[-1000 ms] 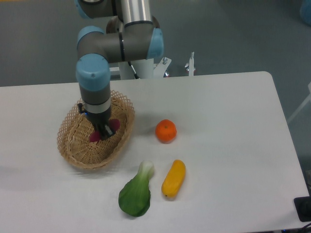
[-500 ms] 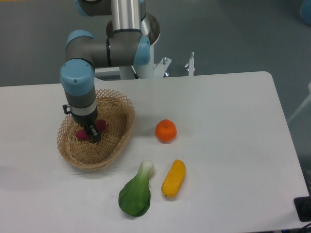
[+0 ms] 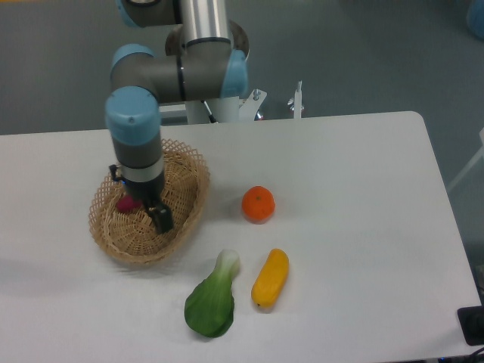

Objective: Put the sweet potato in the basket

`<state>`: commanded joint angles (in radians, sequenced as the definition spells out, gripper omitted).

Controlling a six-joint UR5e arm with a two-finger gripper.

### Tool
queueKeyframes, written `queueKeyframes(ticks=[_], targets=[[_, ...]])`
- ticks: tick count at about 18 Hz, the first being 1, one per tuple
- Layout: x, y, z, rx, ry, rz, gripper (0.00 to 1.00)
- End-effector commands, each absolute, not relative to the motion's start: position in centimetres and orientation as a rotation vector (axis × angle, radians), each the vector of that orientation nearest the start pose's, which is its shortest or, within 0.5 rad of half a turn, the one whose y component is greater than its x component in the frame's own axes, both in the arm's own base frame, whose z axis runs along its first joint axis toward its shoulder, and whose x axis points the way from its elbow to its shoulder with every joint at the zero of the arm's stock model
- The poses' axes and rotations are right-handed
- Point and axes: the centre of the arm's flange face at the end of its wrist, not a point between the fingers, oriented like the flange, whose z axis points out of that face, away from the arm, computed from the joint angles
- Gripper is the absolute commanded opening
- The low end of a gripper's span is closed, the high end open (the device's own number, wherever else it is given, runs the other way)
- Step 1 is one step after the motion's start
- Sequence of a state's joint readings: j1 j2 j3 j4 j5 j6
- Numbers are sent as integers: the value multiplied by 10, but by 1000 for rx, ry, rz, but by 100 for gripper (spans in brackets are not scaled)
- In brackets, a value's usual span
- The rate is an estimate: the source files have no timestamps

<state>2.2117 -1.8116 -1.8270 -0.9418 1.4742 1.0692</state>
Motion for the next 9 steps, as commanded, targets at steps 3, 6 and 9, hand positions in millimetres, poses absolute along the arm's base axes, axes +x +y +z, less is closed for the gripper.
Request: queueKeyframes(ticks=[3,6,9], targets=[[-260,517,308,-2920,584,78,100],[-306,491,309,-2927,560,101,100],[-352,459,309,-2934,564,122,100]])
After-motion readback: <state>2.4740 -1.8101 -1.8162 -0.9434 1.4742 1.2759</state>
